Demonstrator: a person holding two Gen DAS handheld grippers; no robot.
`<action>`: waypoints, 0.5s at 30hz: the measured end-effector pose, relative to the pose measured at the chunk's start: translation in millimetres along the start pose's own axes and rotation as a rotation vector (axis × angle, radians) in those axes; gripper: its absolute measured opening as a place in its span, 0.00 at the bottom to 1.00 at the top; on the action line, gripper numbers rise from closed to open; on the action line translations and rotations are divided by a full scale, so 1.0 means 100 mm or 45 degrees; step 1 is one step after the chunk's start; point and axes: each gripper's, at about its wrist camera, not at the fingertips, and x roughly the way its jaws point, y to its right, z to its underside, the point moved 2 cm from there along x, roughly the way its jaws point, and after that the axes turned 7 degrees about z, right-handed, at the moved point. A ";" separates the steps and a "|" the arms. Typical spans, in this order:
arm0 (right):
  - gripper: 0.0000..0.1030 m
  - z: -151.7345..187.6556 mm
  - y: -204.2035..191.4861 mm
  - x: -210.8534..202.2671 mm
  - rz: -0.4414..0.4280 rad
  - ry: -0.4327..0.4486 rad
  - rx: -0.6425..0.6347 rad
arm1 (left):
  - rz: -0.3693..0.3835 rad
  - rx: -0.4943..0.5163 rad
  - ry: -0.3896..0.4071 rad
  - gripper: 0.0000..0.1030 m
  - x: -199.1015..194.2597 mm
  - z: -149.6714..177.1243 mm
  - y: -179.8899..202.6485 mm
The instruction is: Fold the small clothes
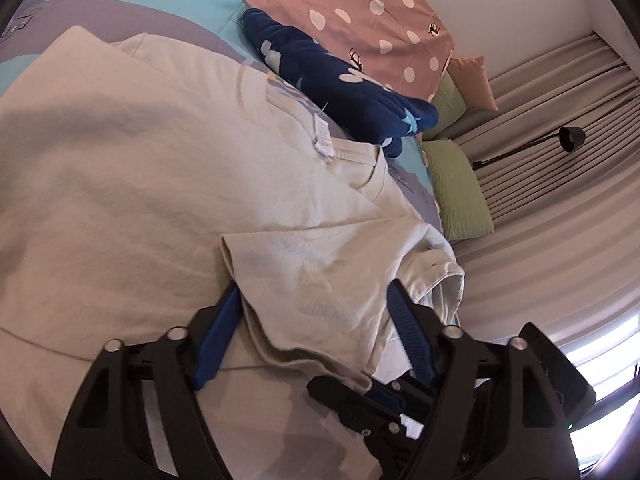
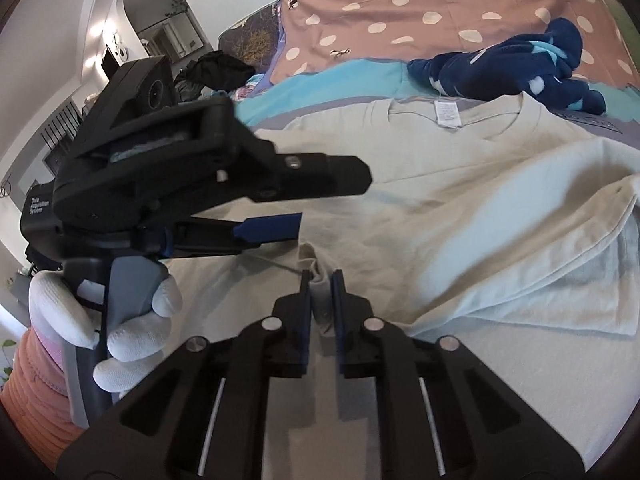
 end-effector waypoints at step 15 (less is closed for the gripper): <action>0.09 -0.02 -0.12 -0.23 -0.047 0.098 0.029 | -0.062 -0.078 -0.008 0.51 -0.08 -0.01 0.00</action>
